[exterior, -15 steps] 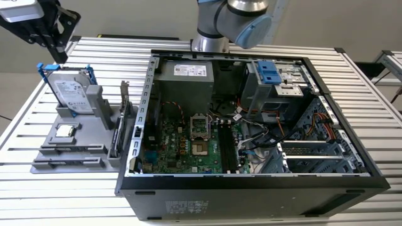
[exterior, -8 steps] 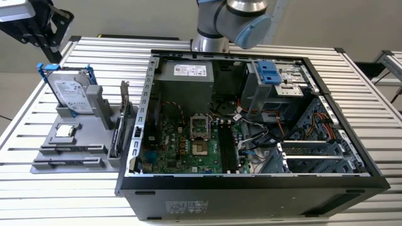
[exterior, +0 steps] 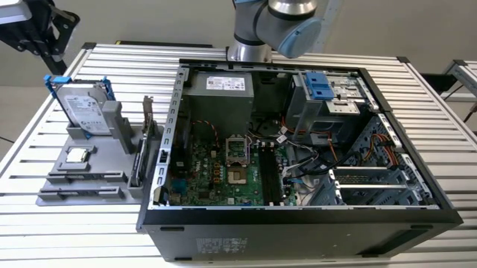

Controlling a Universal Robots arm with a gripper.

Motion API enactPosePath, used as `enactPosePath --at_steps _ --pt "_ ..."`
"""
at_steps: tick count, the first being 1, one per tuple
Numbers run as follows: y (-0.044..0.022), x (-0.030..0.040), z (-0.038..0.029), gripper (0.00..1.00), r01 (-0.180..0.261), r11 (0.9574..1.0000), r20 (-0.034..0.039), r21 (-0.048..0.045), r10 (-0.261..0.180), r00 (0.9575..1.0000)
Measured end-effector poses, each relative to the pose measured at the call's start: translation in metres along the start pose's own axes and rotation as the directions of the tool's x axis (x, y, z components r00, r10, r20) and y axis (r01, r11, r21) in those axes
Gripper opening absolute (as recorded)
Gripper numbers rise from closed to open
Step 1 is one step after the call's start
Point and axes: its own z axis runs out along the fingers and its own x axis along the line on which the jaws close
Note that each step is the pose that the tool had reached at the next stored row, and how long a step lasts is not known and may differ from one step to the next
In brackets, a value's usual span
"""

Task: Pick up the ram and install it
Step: 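Reach for the ram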

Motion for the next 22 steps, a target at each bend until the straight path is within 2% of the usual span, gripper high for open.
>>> enactPosePath --at_steps 5,12,14,19,21,22 --pt "-0.0002 0.0047 -0.0001 0.0 0.003 1.0 -0.0001 0.0 -0.003 1.0" --pt "-0.0002 0.0053 -0.0001 0.0 0.003 1.0 -0.0001 -0.0001 -0.003 1.0" --pt "-0.0014 0.0053 0.0009 0.0 0.003 1.0 -0.0042 0.0001 -0.003 1.0" --pt "-0.0019 0.0053 0.0013 0.0 0.003 1.0 -0.0052 0.0001 -0.003 1.0" --pt "-0.0025 0.0053 0.005 0.0 0.002 1.0 -0.0152 0.0004 -0.002 0.9999" --pt "-0.0025 0.0053 0.005 0.0 0.002 1.0 -0.0153 0.0004 -0.002 0.9999"
